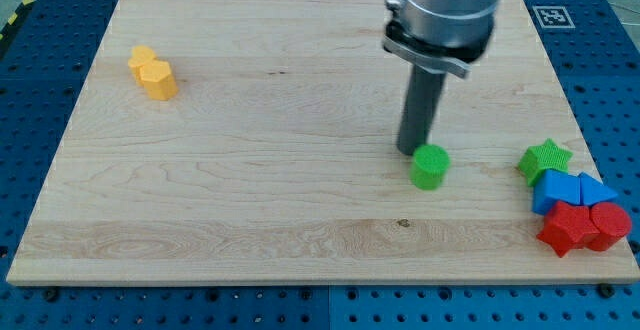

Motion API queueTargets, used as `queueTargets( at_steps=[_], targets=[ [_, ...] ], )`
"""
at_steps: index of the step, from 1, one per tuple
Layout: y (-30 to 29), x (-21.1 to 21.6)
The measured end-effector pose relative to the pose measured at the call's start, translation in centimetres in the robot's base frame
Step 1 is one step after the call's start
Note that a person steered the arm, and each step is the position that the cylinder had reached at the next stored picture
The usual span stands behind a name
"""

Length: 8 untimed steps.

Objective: Move green circle to the bottom right

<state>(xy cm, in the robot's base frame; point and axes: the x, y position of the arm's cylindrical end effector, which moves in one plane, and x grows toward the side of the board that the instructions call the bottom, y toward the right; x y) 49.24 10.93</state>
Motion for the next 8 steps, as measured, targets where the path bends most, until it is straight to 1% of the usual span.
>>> queueTargets(
  at_steps=[1,2,3,5,6,7,8],
  targets=[
    [2.5,2.9],
    [3.6,3.9],
    [2.8,3.9],
    [-1.8,4.4],
    [-1.7,7.0],
    [-0.8,8.1],
    [1.9,7.7]
  ],
)
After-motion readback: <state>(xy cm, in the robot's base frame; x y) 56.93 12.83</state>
